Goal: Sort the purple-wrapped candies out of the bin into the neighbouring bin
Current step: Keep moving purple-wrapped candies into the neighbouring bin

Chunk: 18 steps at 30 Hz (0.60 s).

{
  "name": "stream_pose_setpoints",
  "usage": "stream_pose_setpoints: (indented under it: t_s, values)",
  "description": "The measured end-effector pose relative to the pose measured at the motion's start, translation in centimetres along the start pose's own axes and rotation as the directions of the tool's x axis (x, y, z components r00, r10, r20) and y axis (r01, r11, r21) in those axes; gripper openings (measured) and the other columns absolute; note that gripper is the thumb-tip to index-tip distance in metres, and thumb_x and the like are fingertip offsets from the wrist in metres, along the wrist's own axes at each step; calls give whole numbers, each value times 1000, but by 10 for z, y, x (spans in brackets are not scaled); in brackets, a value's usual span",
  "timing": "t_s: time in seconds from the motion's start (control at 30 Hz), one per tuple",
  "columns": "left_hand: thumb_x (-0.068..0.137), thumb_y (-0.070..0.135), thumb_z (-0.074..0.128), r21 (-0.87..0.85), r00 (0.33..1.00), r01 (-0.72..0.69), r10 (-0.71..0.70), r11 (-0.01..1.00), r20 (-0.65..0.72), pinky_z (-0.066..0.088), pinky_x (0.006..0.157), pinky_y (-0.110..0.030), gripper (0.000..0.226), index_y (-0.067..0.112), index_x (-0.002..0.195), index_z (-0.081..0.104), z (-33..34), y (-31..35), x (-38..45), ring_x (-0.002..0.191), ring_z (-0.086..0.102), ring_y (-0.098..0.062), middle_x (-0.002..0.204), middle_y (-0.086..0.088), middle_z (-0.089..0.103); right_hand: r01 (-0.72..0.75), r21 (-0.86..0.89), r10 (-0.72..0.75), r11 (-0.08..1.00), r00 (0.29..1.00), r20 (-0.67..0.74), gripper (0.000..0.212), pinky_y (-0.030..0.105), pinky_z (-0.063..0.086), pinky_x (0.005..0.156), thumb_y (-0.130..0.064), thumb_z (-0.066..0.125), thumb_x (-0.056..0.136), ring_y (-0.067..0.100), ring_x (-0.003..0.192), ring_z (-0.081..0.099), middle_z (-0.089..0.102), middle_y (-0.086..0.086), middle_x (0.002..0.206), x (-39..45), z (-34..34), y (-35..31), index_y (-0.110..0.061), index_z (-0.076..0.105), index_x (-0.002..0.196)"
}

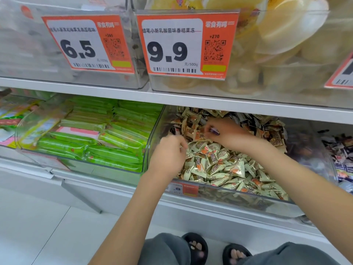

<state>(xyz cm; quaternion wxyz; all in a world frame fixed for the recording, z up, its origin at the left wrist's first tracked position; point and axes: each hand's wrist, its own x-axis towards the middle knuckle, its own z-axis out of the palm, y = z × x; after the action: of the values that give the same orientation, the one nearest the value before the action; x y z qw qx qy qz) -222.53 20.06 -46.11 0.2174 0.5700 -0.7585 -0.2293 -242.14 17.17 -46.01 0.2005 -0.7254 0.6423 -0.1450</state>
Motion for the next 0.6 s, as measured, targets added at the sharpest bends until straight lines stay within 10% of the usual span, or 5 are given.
stream_pose_setpoints:
  t_s: [0.3, 0.5, 0.6]
  values:
    - [85, 8, 66, 372, 971, 28, -113, 928, 209, 40, 104, -39, 51, 5, 131, 45, 19, 3, 66, 126, 42, -31, 142, -15, 32, -192, -142, 170, 971, 973, -157, 22, 28, 40, 70, -20, 51, 97, 21, 87, 52, 58, 8, 111, -3, 3, 12, -12, 51, 117]
    - [73, 22, 81, 321, 926, 66, -177, 945, 332, 42, 97, -30, 74, 8, 135, 44, 10, 5, 86, 124, 49, -27, 135, -10, 51, -90, 91, 117, 992, 930, -348, 14, 19, 34, 48, -20, 53, 95, 13, 62, 51, 61, 3, 98, -48, -4, 6, -9, 57, 103]
    - [73, 24, 81, 360, 907, 68, -208, 930, 367, 42, 97, -32, 85, 8, 141, 33, 8, 6, 91, 127, 46, -28, 139, -10, 47, -44, 244, 142, 969, 905, -401, 8, 27, 42, 62, -21, 56, 94, 22, 80, 61, 64, 1, 96, -80, -4, 7, -15, 54, 89]
